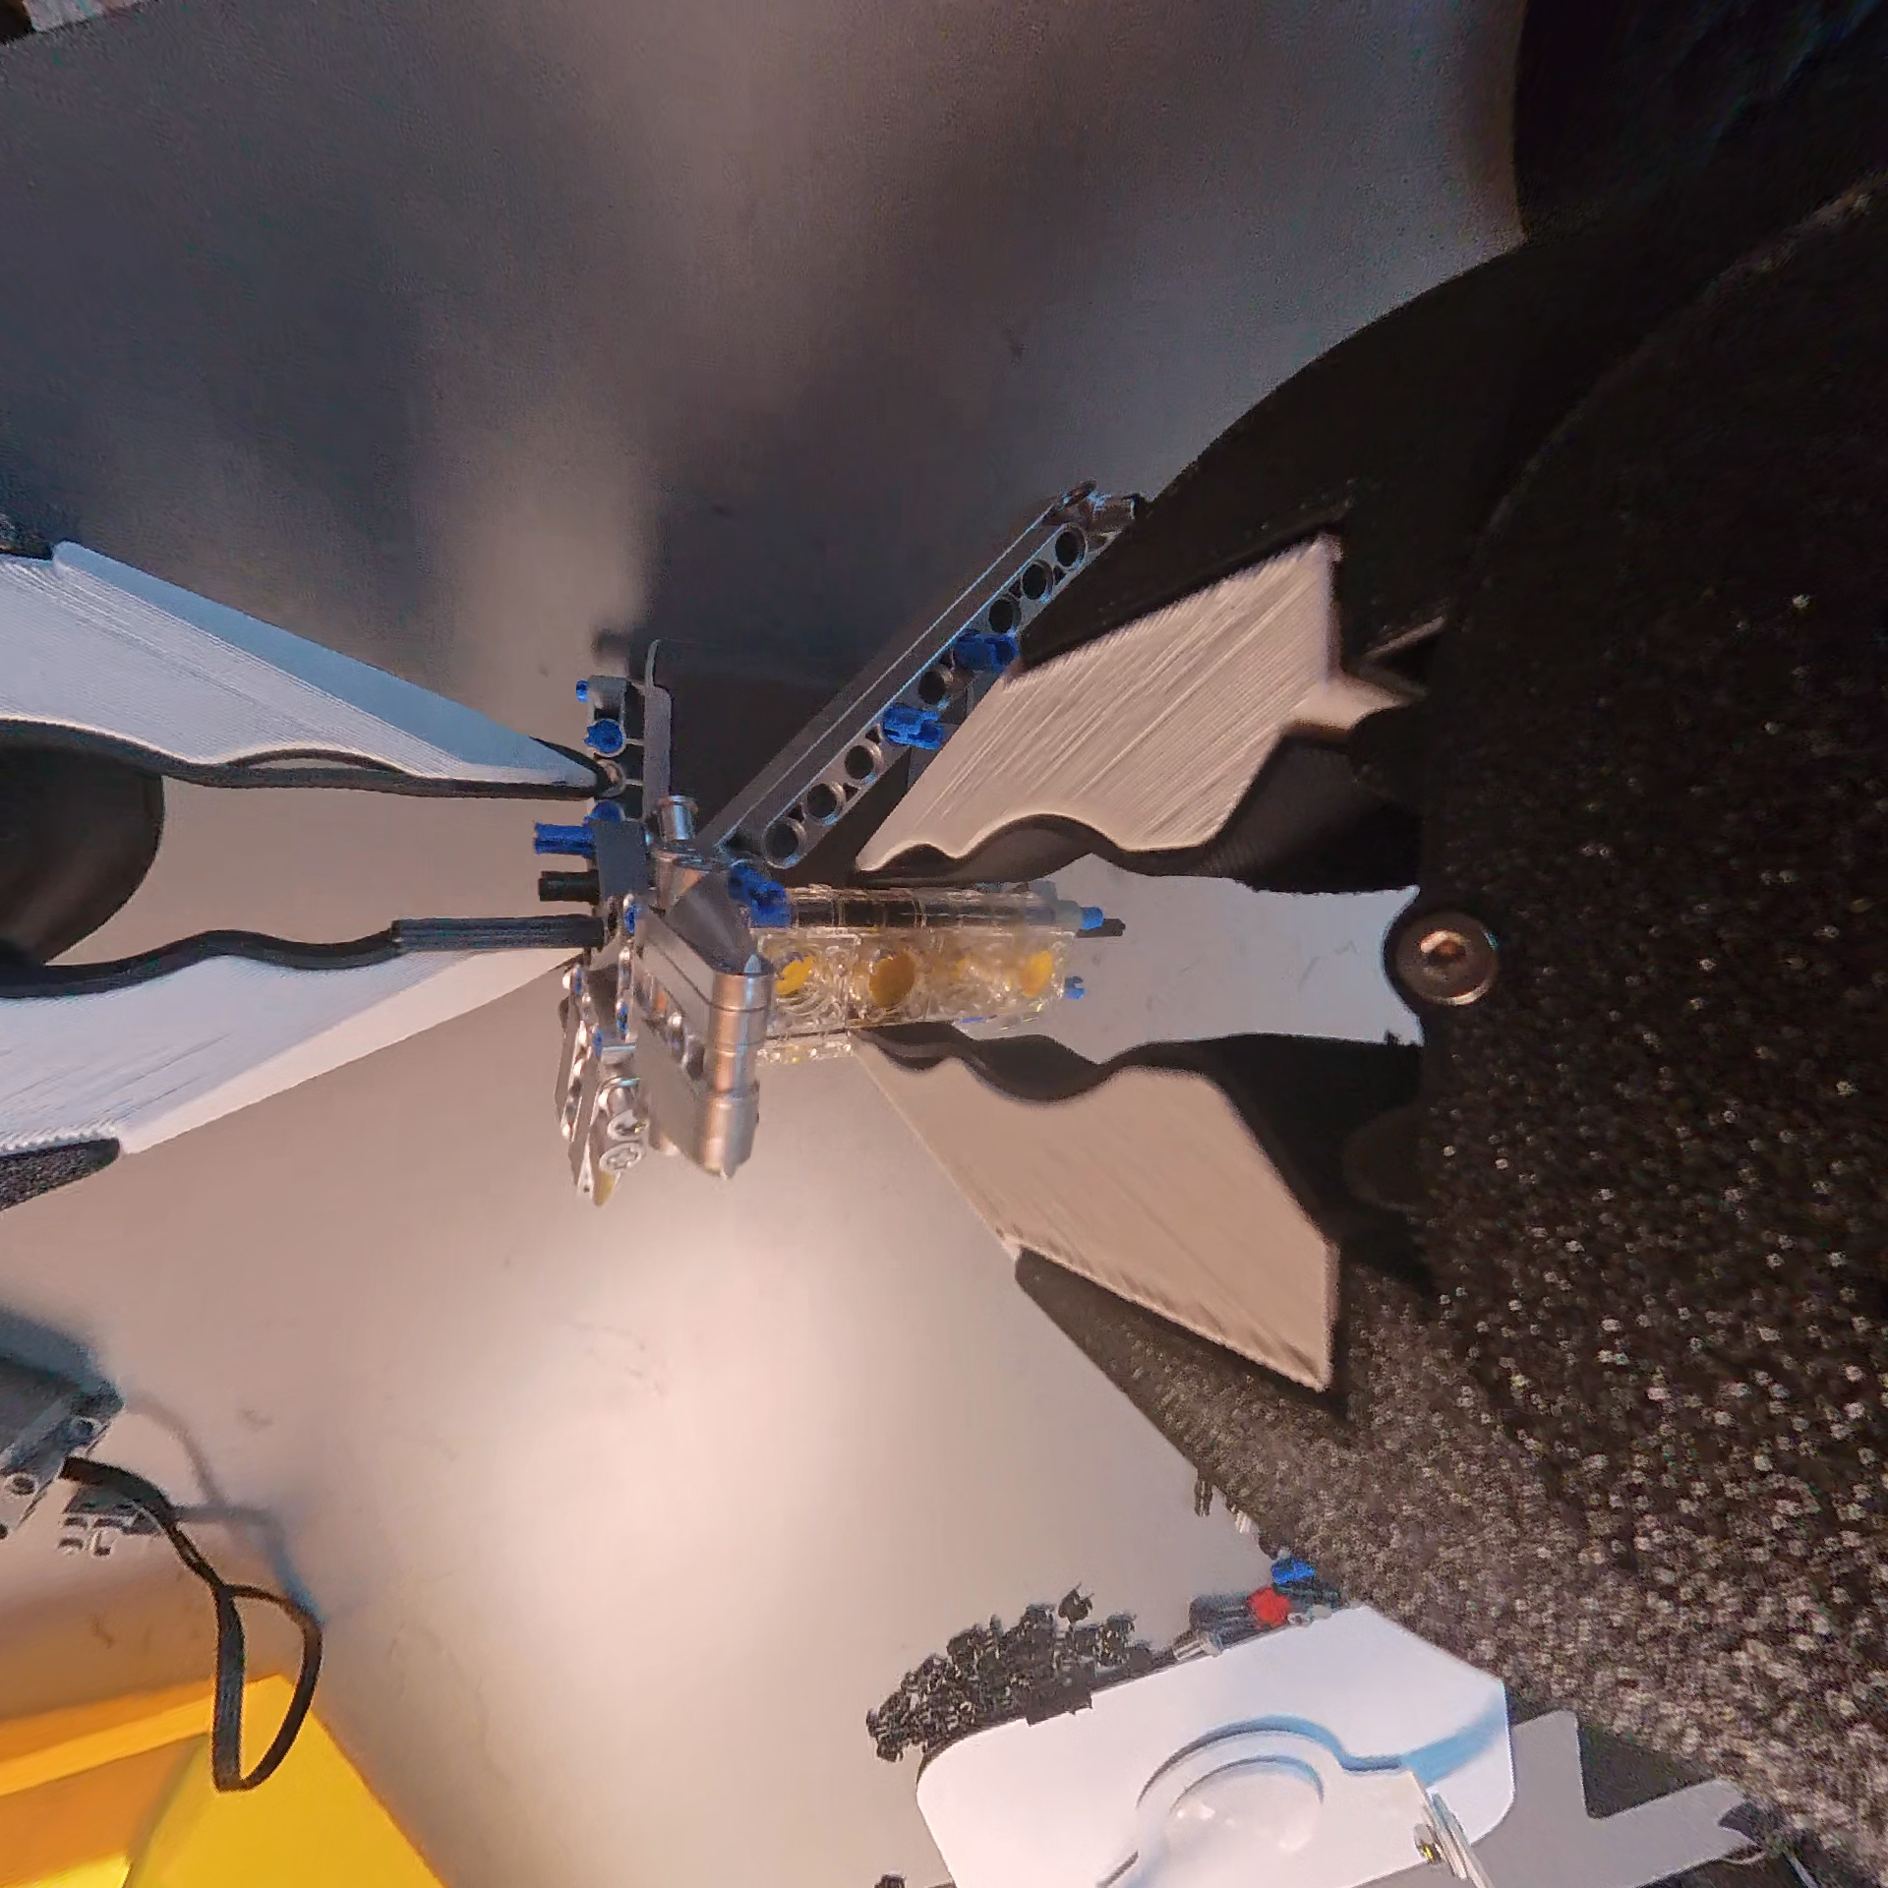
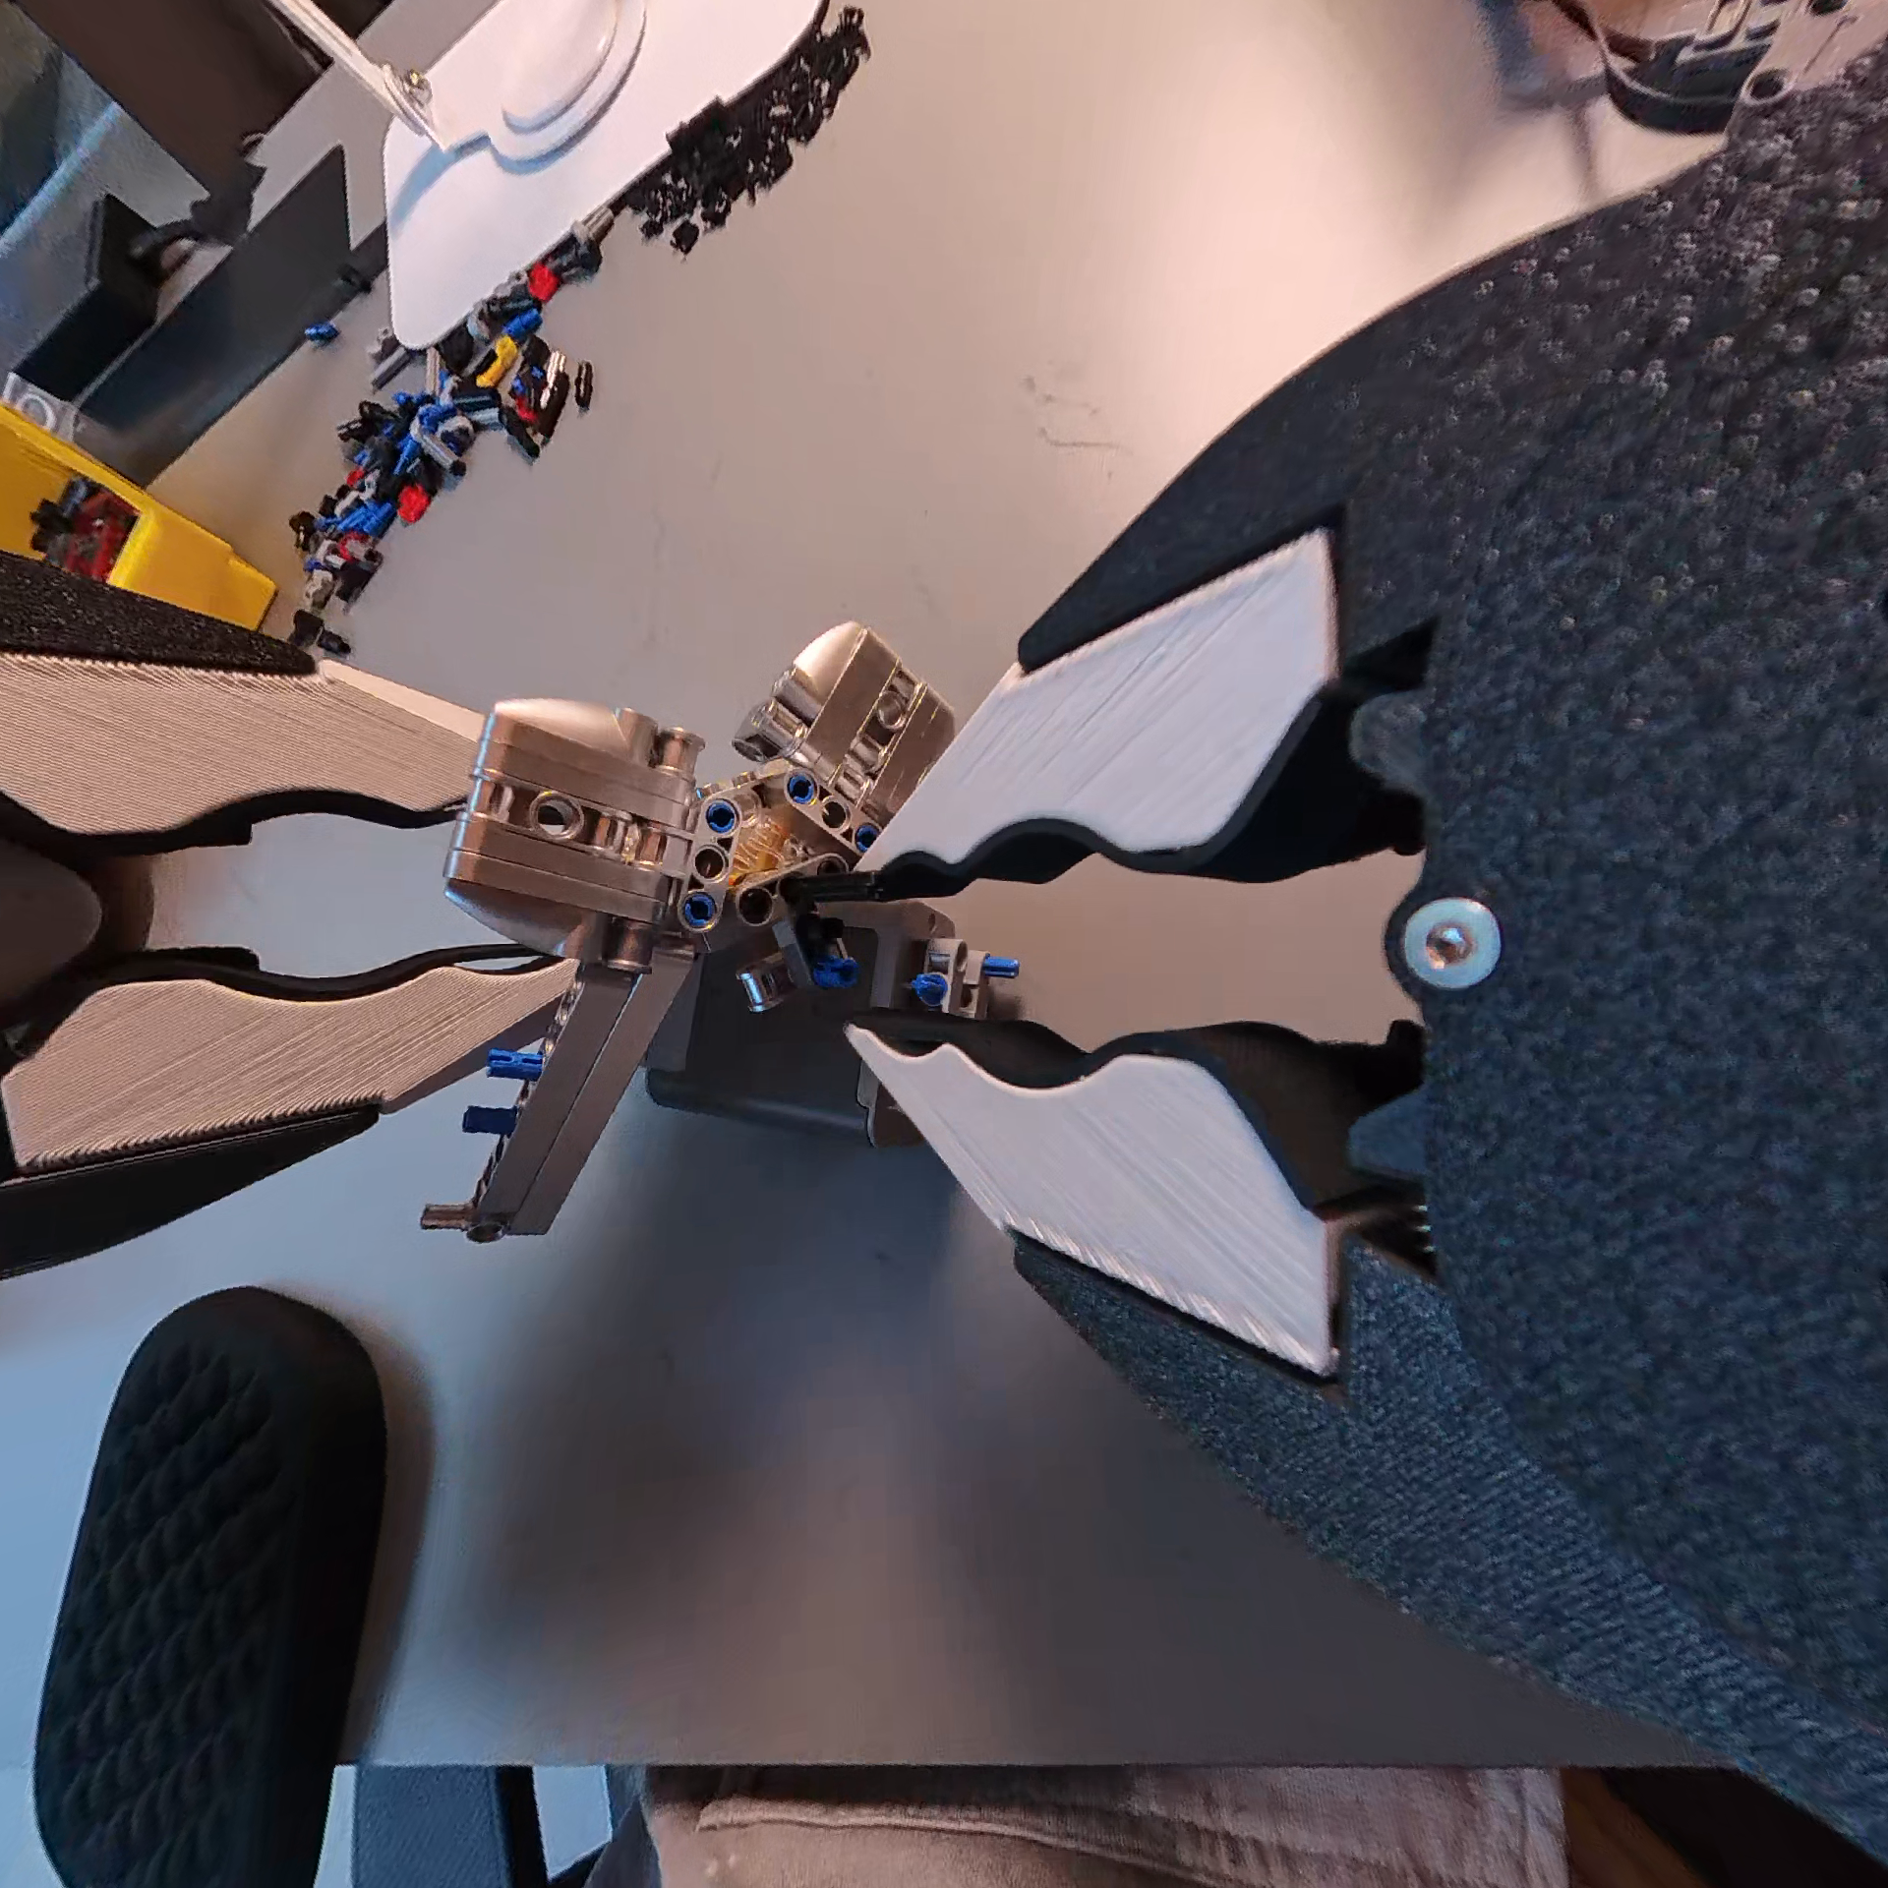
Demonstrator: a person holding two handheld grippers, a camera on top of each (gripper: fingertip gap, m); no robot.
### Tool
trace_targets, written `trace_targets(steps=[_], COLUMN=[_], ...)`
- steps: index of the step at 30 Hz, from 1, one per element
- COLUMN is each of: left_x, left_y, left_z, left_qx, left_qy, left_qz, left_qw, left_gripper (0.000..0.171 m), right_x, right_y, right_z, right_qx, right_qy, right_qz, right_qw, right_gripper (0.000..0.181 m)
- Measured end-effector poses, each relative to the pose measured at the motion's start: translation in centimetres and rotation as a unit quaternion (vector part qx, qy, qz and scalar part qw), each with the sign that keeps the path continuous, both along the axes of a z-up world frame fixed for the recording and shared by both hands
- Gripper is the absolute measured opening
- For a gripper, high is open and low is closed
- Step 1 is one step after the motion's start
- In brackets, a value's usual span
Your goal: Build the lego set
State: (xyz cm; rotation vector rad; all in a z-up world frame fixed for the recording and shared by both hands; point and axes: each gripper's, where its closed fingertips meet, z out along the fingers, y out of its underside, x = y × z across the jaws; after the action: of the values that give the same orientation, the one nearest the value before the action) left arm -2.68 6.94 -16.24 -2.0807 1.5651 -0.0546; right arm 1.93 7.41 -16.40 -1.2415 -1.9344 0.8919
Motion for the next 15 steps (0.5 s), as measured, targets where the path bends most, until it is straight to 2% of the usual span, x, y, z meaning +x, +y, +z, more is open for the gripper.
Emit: trace_targets(steps=[4,7,12,15], left_x=[-0.1,-0.2,0.0,0.7], left_y=[0.5,1.3,2.0,1.7], left_z=[0.3,1.2,3.1,3.8], left_qx=[0.035,0.096,0.230,0.289], left_qy=[0.014,0.034,0.096,0.113], left_qz=[0.005,0.012,0.025,0.039], left_qw=[0.999,0.995,0.968,0.950], left_gripper=[0.023,0.023,0.023,0.023], right_x=[0.0,0.2,0.6,0.4], right_y=[0.4,0.9,1.3,1.2], right_z=[0.5,1.7,3.8,3.3], right_qx=[-0.022,-0.080,-0.205,-0.204], right_qy=[0.006,0.018,0.041,0.025], right_qz=[-0.009,-0.020,-0.037,-0.041], right_qw=[1.000,0.996,0.977,0.978], right_gripper=[0.020,0.021,0.021,0.017])
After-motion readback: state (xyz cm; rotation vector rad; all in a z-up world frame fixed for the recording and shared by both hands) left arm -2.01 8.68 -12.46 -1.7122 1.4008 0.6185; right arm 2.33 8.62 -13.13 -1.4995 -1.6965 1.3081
